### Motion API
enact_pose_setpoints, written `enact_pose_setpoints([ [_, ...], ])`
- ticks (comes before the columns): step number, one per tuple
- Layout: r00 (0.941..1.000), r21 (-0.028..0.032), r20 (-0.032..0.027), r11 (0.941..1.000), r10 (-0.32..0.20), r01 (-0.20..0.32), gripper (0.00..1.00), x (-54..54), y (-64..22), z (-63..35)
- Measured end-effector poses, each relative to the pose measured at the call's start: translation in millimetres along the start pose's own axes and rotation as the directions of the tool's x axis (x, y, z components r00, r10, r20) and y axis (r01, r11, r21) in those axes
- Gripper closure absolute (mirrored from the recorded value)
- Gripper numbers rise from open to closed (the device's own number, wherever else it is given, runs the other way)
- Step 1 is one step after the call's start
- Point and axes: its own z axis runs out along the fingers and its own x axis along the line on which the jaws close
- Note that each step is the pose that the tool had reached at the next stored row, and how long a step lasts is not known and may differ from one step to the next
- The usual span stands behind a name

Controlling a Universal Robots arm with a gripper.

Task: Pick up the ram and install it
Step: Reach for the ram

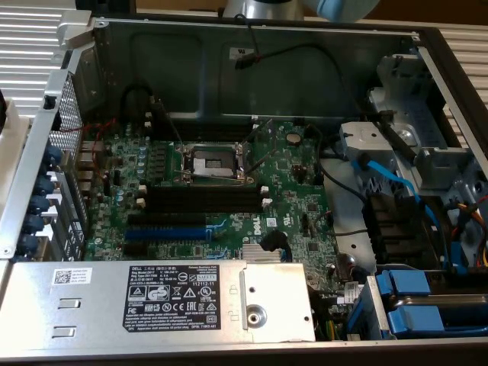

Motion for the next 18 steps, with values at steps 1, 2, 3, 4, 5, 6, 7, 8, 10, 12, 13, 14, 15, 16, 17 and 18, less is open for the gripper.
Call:
enact_pose_setpoints([
  [1,1.0,0.0,0.0,1.0,0.0,0.0,0.01,0.0,0.1,0.2],
  [2,1.0,0.0001,-0.0002,1.0,0.0,0.0,0.01,-0.1,0.2,0.7],
  [3,1.0,0.0002,-0.0017,1.0,0.0,0.0,0.01,-0.4,0.4,2.2],
  [4,1.0,0.0003,-0.0024,1.0,0.0,0.0,0.01,-0.6,0.6,3.9],
  [5,1.0,0.0001,-0.0024,1.0,0.0,0.0,0.01,-0.9,0.8,5.6],
  [6,1.0,0.0001,-0.0026,1.0,0.0,0.0,0.01,-1.2,0.9,7.4],
  [7,1.0,0.0001,-0.0026,1.0,0.0,0.0,0.01,-1.9,1.0,9.2],
  [8,1.0,0.0,-0.0026,1.0,0.0,0.0,0.01,-2.4,1.1,10.9],
  [10,1.0,0.0001,-0.0027,1.0,0.0,0.0,0.01,-4.8,1.3,14.5],
  [12,1.0,-0.0001,-0.0026,1.0,0.003,-0.003,0.01,-8.5,1.5,17.1],
  [13,1.0,-0.0001,-0.0027,1.0,0.006,-0.006,0.01,-10.7,1.6,18.3],
  [14,1.0,-0.0002,-0.0029,1.0,0.01,-0.01,0.01,-12.5,1.7,19.3],
  [15,0.9999,-0.0004,-0.0029,0.9999,0.013,-0.013,0.01,-14.2,1.7,20.1],
  [16,0.9998,-0.0006,-0.0031,0.9998,0.018,-0.018,0.01,-15.8,1.8,21.0],
  [17,0.9997,-0.0008,-0.0032,0.9997,0.023,-0.023,0.01,-17.5,1.9,21.8],
  [18,0.9996,-0.0009,-0.0034,0.9996,0.027,-0.027,0.01,-19.3,2.0,22.4],
])
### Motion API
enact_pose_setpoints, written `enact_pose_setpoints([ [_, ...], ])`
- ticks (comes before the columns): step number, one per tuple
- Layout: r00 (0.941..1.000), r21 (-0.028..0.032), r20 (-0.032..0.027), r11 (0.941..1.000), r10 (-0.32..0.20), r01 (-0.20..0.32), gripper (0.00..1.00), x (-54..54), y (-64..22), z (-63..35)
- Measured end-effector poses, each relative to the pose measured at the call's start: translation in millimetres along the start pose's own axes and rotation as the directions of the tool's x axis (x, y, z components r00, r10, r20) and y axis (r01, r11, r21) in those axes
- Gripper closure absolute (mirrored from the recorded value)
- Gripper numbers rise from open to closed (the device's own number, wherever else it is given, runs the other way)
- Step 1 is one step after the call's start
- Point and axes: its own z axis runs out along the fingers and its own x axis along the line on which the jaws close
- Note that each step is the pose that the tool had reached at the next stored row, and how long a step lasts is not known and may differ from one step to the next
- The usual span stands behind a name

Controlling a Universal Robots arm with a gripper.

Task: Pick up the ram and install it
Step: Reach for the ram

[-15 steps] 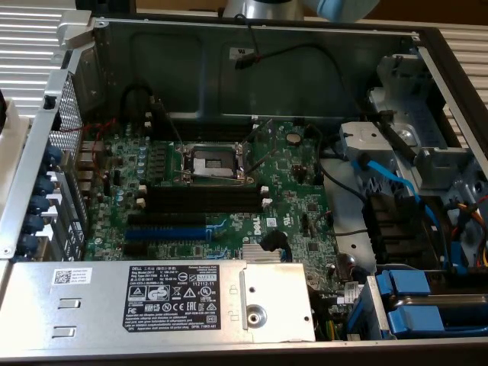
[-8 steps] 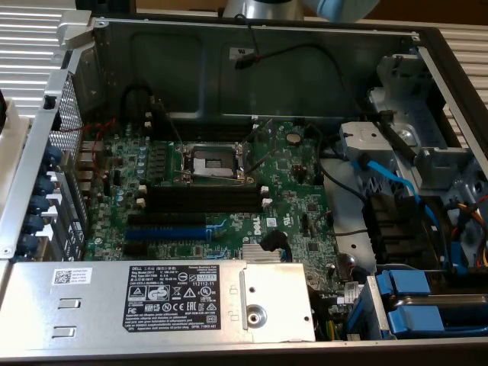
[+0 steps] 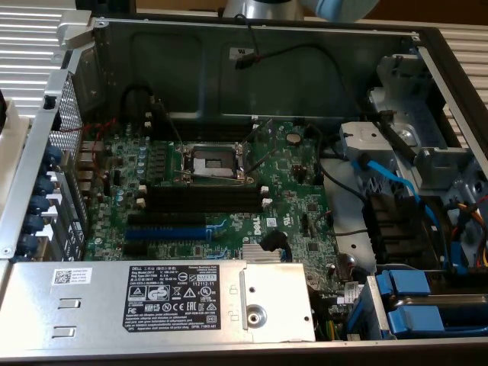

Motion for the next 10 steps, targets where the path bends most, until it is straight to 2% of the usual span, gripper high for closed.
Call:
enact_pose_setpoints([
  [5,0.9998,-0.0007,-0.0005,0.9998,0.019,-0.019,0.01,-8.3,0.5,0.6],
  [10,0.9992,-0.0016,-0.0004,0.9992,0.039,-0.039,0.01,-10.2,0.2,0.6],
])
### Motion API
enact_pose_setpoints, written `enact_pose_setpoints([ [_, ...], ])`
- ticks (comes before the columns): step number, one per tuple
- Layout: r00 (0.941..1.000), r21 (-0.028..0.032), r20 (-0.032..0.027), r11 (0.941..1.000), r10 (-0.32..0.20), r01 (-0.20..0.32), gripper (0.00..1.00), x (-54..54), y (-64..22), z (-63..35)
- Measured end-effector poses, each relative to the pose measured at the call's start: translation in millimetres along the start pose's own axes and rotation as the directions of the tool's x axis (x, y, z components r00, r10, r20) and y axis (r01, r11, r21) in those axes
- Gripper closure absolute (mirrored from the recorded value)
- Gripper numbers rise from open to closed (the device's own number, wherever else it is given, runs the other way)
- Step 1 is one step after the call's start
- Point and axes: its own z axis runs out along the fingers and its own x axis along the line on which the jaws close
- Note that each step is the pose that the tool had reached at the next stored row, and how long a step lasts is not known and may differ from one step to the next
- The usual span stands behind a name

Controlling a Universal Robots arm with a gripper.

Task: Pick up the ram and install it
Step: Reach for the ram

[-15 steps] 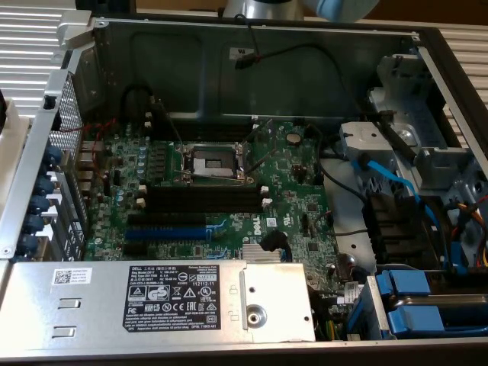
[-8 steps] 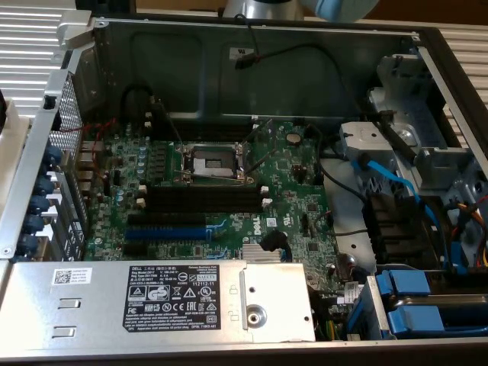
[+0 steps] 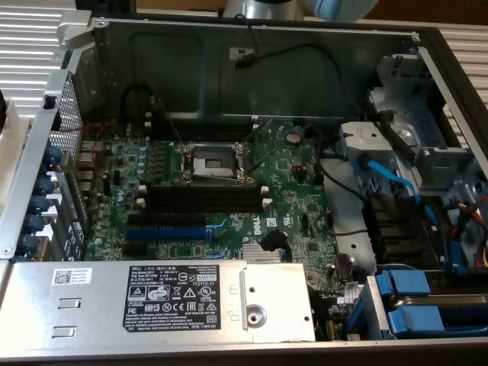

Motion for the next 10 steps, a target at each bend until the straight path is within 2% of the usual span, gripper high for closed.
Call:
enact_pose_setpoints([
  [5,0.9996,-0.0015,0.0034,0.9996,0.029,-0.029,0.01,-0.9,-0.1,0.0],
  [10,0.9982,-0.0044,0.0146,0.9983,0.058,-0.058,0.01,-1.0,-0.3,0.0],
])
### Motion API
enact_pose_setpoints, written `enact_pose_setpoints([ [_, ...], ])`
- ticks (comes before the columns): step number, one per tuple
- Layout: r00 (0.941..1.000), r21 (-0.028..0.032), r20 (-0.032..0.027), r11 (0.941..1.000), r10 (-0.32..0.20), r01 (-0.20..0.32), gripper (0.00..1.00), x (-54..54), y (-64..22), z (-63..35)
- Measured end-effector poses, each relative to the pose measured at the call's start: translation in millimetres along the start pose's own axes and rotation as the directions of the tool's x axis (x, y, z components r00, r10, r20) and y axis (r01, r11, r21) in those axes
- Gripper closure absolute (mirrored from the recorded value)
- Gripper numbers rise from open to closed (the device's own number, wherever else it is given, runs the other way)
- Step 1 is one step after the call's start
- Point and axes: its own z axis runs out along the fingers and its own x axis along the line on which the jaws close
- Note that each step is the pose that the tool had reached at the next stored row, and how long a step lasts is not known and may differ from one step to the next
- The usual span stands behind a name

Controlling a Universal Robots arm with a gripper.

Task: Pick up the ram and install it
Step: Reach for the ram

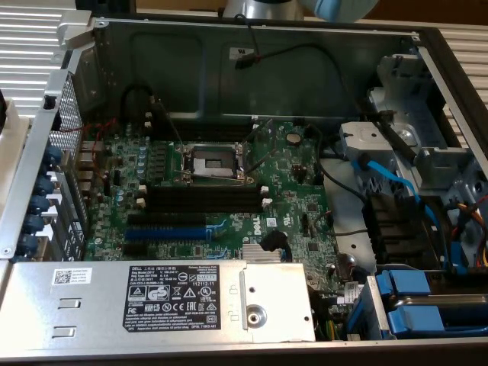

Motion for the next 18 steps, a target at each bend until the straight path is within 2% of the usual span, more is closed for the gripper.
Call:
enact_pose_setpoints([
  [4,0.9988,-0.0018,0.0028,0.9988,0.049,-0.049,0.01,0.0,0.0,-0.1],
  [11,0.9921,-0.0052,0.0074,0.9921,0.125,-0.125,0.01,0.0,0.0,-0.1],
  [15,0.9868,-0.007,0.0101,0.9868,0.162,-0.162,0.01,0.0,0.0,-0.1],
  [18,0.9802,-0.0078,0.0098,0.9802,0.198,-0.198,0.01,0.0,0.0,0.0],
])
